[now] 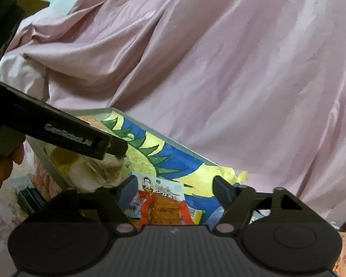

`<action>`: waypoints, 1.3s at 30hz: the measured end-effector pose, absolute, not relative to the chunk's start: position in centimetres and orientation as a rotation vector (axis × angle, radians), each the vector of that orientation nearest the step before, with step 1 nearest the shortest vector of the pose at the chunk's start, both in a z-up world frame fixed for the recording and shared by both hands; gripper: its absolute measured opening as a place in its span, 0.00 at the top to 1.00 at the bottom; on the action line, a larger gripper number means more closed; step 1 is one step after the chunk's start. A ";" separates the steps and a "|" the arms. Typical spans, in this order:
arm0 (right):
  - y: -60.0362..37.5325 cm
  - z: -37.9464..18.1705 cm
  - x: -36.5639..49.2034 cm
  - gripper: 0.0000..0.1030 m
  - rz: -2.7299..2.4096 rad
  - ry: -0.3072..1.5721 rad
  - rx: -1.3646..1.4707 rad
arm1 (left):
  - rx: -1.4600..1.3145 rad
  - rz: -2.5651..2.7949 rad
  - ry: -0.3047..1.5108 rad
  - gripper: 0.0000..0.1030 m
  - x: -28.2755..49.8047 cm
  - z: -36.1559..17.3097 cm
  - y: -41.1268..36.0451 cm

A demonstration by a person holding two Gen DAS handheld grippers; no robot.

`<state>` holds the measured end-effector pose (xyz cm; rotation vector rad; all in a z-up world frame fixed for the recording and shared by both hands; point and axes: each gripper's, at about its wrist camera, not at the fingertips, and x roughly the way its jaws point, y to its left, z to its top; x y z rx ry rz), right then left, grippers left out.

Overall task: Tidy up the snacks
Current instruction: 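Carry both packs over the grey tray and open both tools to drop them, then move both tools back over the mandarin and gold foil packet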

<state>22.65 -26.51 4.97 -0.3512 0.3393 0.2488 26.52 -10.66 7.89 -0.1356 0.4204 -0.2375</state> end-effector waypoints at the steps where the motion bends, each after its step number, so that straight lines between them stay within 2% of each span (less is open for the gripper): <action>1: -26.7 5.2 22.2 0.18 0.246 0.337 -0.339 | -0.137 -0.233 0.412 0.04 26.0 8.2 -10.5; 6: -27.6 6.4 19.3 0.00 0.217 0.319 -0.255 | -0.127 -0.219 0.379 0.01 22.7 9.3 -9.1; 11: -28.0 6.8 15.9 0.00 0.204 0.322 -0.155 | -0.130 -0.193 0.380 0.01 19.0 9.4 -7.6; 24: -25.7 6.5 7.4 0.00 0.185 0.322 -0.105 | -0.129 -0.150 0.412 0.01 8.4 8.4 -3.9; 32: -24.9 5.5 2.4 0.00 0.161 0.448 -0.087 | -0.111 -0.110 0.489 0.01 2.3 7.0 -1.8; 39: -24.4 5.4 -0.4 0.00 0.244 0.551 -0.141 | -0.094 -0.103 0.540 0.01 0.1 7.1 -2.3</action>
